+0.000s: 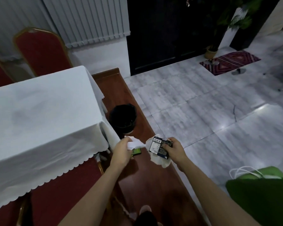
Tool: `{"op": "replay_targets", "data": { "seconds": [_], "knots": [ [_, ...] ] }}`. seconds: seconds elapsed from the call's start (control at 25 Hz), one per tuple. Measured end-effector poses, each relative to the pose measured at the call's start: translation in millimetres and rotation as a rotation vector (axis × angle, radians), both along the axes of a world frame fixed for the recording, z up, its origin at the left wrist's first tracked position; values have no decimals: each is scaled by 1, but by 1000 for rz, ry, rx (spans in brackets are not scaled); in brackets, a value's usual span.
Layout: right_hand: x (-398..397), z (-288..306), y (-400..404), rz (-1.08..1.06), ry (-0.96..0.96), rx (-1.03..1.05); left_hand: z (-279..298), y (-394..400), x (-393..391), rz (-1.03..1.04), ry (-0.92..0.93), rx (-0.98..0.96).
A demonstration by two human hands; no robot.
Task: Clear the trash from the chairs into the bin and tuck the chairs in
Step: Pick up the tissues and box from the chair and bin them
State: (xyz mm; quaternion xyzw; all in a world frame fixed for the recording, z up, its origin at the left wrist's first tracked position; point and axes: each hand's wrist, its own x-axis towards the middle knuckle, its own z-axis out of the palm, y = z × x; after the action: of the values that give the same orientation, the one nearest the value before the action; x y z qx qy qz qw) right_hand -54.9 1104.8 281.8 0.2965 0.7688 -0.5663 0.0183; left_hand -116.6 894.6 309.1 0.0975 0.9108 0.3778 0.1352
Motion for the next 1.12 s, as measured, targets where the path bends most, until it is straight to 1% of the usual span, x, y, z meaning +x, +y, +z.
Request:
{"op": "replay_targets", "data": {
  "seconds": [0.08, 0.16, 0.24, 0.32, 0.4, 0.52, 0.6, 0.72, 0.92, 1.08, 1.12],
  "knots": [
    [-27, 0, 11, 52, -11, -2, -5, 7, -28, 50, -1, -13],
    [-71, 1, 19, 114, -21, 8, -15, 10, -64, 139, -31, 3],
    [-95, 7, 24, 144, -19, 0, -17, 11, -86, 182, -77, 33],
    [-145, 4, 30, 168, -22, 0, -27, 15, -130, 237, -124, 64],
    [-199, 3, 36, 223, -44, -11, -31, 20, -176, 252, -136, 63],
    [-273, 1, 38, 265, -27, -24, -27, 28, -239, 241, -84, 31],
    [-305, 2, 35, 282, -43, -7, -25, 30, -265, 261, -101, 34],
    [-356, -2, 35, 306, -69, -42, -32, 32, -303, 305, -142, 37],
    [-440, -18, 37, 374, -123, -55, -52, 27, -359, 405, -181, 80],
    [-525, -42, 41, 506, -172, -47, -73, 36, -418, 509, -202, 128],
    [-546, -49, 42, 544, -182, -40, -83, 39, -432, 549, -228, 113]
  ]
}}
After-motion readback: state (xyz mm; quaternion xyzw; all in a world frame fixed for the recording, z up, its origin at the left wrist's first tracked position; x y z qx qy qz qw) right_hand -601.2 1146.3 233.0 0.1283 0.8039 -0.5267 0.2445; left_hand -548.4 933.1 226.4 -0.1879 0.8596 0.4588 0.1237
